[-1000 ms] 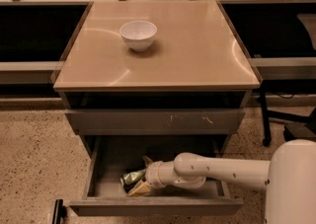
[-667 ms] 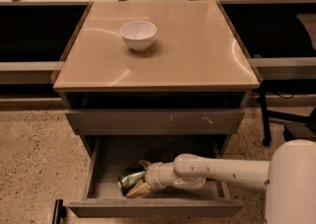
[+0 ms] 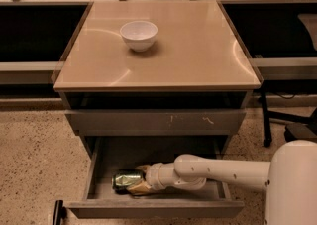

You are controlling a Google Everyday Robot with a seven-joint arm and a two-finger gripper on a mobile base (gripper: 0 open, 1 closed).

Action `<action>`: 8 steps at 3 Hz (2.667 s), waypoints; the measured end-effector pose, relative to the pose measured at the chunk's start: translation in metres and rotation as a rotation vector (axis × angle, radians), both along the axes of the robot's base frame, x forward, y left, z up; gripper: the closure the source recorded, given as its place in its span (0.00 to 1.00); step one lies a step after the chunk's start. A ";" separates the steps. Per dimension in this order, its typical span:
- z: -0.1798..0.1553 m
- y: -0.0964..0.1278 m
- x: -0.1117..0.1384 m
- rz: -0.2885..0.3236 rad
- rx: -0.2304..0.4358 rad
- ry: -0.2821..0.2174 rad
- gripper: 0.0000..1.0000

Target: Pick green can from middle drawer and place on counter

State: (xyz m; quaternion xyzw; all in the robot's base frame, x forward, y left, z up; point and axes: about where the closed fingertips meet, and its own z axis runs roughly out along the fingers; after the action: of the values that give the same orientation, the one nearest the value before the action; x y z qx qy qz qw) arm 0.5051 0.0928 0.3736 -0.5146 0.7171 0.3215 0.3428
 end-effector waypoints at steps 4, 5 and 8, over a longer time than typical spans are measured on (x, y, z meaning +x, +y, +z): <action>0.010 -0.005 -0.004 -0.029 -0.016 -0.022 1.00; 0.053 -0.016 -0.013 -0.109 -0.054 -0.081 1.00; 0.173 -0.043 -0.036 -0.223 -0.233 -0.333 1.00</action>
Offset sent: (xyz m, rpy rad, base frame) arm 0.0000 0.0000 0.0000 0.0000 0.0000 0.0000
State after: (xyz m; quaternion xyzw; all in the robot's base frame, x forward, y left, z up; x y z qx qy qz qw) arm 0.4686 0.0501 0.5464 -0.5141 0.7356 0.1072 0.4280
